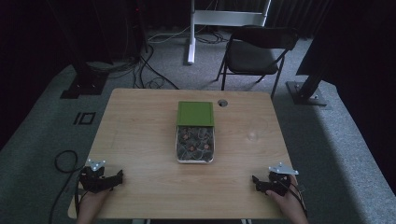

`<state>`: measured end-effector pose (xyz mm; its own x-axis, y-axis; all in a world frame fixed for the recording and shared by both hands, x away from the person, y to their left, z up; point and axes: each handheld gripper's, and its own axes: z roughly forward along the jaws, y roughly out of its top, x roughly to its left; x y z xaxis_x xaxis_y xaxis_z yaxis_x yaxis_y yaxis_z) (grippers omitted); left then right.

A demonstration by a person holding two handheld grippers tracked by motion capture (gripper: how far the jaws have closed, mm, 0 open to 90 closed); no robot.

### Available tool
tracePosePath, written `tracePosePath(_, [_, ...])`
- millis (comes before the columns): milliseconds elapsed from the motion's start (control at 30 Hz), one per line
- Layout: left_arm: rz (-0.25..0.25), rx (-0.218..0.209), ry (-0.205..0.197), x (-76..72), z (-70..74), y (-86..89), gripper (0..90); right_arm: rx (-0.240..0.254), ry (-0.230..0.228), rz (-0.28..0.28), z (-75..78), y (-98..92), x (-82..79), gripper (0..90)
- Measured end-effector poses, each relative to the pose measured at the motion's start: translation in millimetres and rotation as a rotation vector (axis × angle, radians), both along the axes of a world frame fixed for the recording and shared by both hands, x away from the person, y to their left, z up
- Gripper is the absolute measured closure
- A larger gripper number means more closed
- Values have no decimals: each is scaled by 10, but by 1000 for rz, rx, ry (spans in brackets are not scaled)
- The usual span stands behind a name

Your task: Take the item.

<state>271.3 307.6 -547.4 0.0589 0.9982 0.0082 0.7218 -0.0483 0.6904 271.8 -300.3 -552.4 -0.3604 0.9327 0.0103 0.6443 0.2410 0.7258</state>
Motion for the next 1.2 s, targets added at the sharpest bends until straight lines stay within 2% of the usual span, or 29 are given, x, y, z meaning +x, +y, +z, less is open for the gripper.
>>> tracePosePath(600, [0, 0, 1, 0, 1, 1, 17, 0, -2, -7, 2, -1, -1, 118])
tracePosePath(667, [0, 0, 1, 0, 1, 1, 16, 12, 3, -15, 10, -9, -2, 118])
tracePosePath(767, [0, 1, 1, 0, 1, 1, 16, 12, -20, -32, 58, -21, -10, 119])
tracePosePath(867, [0, 1, 1, 0, 1, 1, 16, 38, -34, -32, 117, -38, -11, 122])
tracePosePath(1200, [0, 1, 1, 0, 1, 1, 16, 33, -77, -19, 318, -6, 3, 122])
